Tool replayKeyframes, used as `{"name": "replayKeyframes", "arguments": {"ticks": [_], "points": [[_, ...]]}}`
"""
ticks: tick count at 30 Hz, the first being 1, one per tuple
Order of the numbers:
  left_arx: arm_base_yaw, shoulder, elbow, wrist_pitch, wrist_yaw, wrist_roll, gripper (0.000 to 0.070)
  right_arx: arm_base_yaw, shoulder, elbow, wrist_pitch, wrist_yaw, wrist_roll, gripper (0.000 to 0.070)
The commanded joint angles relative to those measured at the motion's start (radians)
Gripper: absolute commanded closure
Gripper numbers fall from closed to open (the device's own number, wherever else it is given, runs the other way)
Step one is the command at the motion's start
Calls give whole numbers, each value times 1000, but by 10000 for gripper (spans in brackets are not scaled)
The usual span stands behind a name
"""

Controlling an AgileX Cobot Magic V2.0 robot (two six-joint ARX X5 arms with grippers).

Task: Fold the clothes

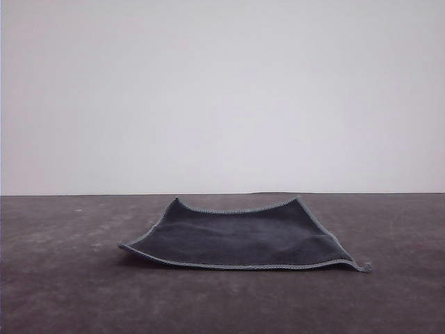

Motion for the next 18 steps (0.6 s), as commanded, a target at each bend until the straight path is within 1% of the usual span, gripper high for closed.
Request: {"name": "replayKeyframes", "arguments": {"ticks": [1, 4, 6, 9, 12, 14, 18], "points": [[-17, 29, 19, 0, 25, 20, 697, 17, 36, 14, 15, -16, -44, 693], [-90, 59, 21, 10, 15, 24, 697, 74, 78, 14, 35, -10, -56, 693], [-153, 73, 21, 32, -2, 64, 697, 125, 91, 14, 52, -2, -58, 693], [-239, 95, 21, 78, -8, 195, 697, 195, 107, 14, 81, -2, -72, 693], [-294, 113, 23, 93, -8, 292, 697, 240, 111, 14, 94, -2, -113, 693], [-307, 122, 23, 93, -8, 308, 697, 253, 110, 14, 95, -3, -136, 693], [-311, 128, 23, 95, -8, 304, 697, 256, 110, 14, 94, -3, -140, 693]]}}
